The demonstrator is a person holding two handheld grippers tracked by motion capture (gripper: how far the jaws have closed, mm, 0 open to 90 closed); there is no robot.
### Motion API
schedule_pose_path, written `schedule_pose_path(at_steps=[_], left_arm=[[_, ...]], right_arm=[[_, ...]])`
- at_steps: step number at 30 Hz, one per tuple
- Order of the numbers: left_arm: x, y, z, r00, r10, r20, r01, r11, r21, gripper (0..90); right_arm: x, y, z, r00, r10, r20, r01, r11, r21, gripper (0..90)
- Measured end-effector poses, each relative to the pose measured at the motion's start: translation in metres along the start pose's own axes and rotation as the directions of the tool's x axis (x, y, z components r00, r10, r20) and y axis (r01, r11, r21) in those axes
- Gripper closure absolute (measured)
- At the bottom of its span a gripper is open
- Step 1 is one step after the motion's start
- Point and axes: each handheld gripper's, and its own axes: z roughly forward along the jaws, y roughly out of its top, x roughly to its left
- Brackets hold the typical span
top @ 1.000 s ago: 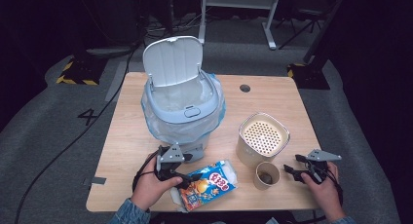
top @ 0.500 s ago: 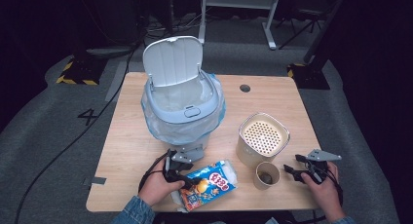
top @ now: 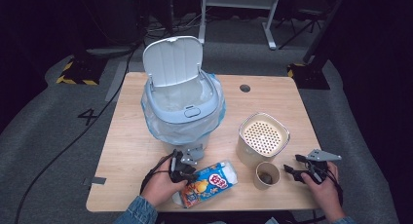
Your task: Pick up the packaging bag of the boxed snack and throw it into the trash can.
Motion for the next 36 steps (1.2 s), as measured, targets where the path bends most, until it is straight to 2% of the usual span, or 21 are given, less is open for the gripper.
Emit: schedule_pose_path(at_steps=[3, 4, 7, 8, 10, 12, 13, 17, 18, 19, 20, 21, 22, 25, 27, 28, 31, 32, 33, 34, 36], left_arm=[[0.005, -0.001, -0.002, 0.9994, -0.026, 0.021, 0.026, 0.9996, -0.007, 78.0], [0.006, -0.001, -0.005, 0.9988, -0.041, 0.029, 0.041, 0.9991, -0.011, 85.5], [0.009, -0.003, -0.013, 0.9934, -0.069, 0.092, 0.076, 0.9945, -0.072, 86.0], [0.009, -0.003, -0.013, 0.9934, -0.069, 0.092, 0.076, 0.9945, -0.072, 86.1], [0.01, -0.003, -0.022, 0.9895, -0.07, 0.126, 0.085, 0.9897, -0.116, 86.2], [0.01, -0.003, -0.025, 0.9893, -0.061, 0.133, 0.079, 0.9884, -0.13, 86.3], [0.009, -0.003, -0.032, 0.9871, -0.053, 0.151, 0.077, 0.9846, -0.157, 86.3], [0.009, -0.004, -0.048, 0.9834, -0.045, 0.176, 0.086, 0.9682, -0.235, 86.3], [0.009, -0.004, -0.048, 0.9834, -0.045, 0.176, 0.086, 0.9682, -0.235, 86.3], [0.009, -0.005, -0.055, 0.9814, -0.041, 0.187, 0.094, 0.9543, -0.283, 86.3], [0.009, -0.005, -0.055, 0.9814, -0.041, 0.187, 0.094, 0.9543, -0.283, 86.3], [0.01, -0.006, -0.062, 0.9816, -0.035, 0.188, 0.097, 0.939, -0.33, 86.3], [0.01, -0.006, -0.062, 0.9816, -0.035, 0.188, 0.097, 0.939, -0.33, 86.3], [0.01, -0.006, -0.071, 0.9817, -0.019, 0.189, 0.094, 0.9145, -0.393, 86.4], [0.01, -0.006, -0.077, 0.9838, -0.001, 0.18, 0.078, 0.9015, -0.426, 86.3], [0.01, -0.005, -0.081, 0.9857, 0.015, 0.168, 0.063, 0.8924, -0.447, 86.3], [0.01, -0.004, -0.089, 0.9876, 0.028, 0.155, 0.053, 0.8675, -0.495, 86.3], [0.01, -0.004, -0.089, 0.9876, 0.028, 0.155, 0.053, 0.8675, -0.495, 86.3], [0.01, -0.004, -0.091, 0.987, 0.032, 0.158, 0.055, 0.8564, -0.513, 86.3], [0.01, -0.003, -0.096, 0.9863, 0.043, 0.159, 0.05, 0.8403, -0.54, 86.3], [0.009, -0.001, -0.101, 0.9856, 0.056, 0.159, 0.044, 0.8257, -0.562, 86.3]], right_arm=[[0.0, 0.0, 0.0, 1.0, 0.0, 0.0, 0.0, 1.0, 0.0, 28.6], [0.0, 0.0, 0.0, 1.0, 0.0, 0.0, 0.0, 1.0, 0.0, 28.6], [0.0, 0.0, 0.0, 1.0, 0.0, 0.0, 0.0, 1.0, 0.0, 28.6], [0.0, 0.0, 0.0, 1.0, 0.0, 0.0, 0.0, 1.0, 0.0, 28.6], [0.0, 0.0, 0.0, 1.0, 0.0, 0.0, 0.0, 1.0, 0.0, 28.6], [0.0, 0.0, 0.0, 1.0, 0.001, 0.0, -0.001, 1.0, 0.0, 28.4], [0.0, 0.0, 0.0, 1.0, 0.001, 0.0, -0.001, 1.0, 0.001, 28.2], [0.0, 0.0, 0.0, 1.0, 0.001, 0.001, -0.001, 1.0, 0.001, 28.1], [0.0, 0.0, 0.0, 1.0, 0.001, 0.001, -0.001, 1.0, 0.001, 28.1], [0.0, 0.0, 0.0, 1.0, 0.001, 0.001, -0.001, 1.0, 0.001, 28.1], [0.0, 0.0, 0.0, 1.0, 0.001, 0.001, -0.001, 1.0, 0.001, 28.1], [0.0, 0.0, 0.0, 1.0, 0.001, 0.001, -0.001, 1.0, 0.001, 28.2], [0.0, 0.0, 0.0, 1.0, 0.001, 0.001, -0.001, 1.0, 0.001, 28.2], [0.0, 0.0, 0.0, 1.0, 0.001, 0.001, -0.001, 1.0, 0.001, 28.2], [0.0, 0.0, 0.0, 1.0, 0.001, 0.001, -0.001, 1.0, 0.001, 28.2], [0.0, 0.0, 0.0, 1.0, 0.001, 0.001, -0.001, 1.0, 0.001, 28.2], [0.0, 0.0, 0.0, 1.0, 0.001, 0.001, -0.001, 1.0, 0.001, 28.2], [0.0, 0.0, 0.0, 1.0, 0.001, 0.001, -0.001, 1.0, 0.001, 28.2], [0.0, 0.0, 0.0, 1.0, 0.001, 0.001, -0.001, 1.0, 0.001, 28.2], [0.0, 0.0, 0.0, 1.0, 0.001, 0.001, -0.001, 1.0, 0.001, 28.1], [0.0, 0.0, 0.0, 1.0, 0.001, 0.001, -0.001, 1.0, 0.001, 28.1]])
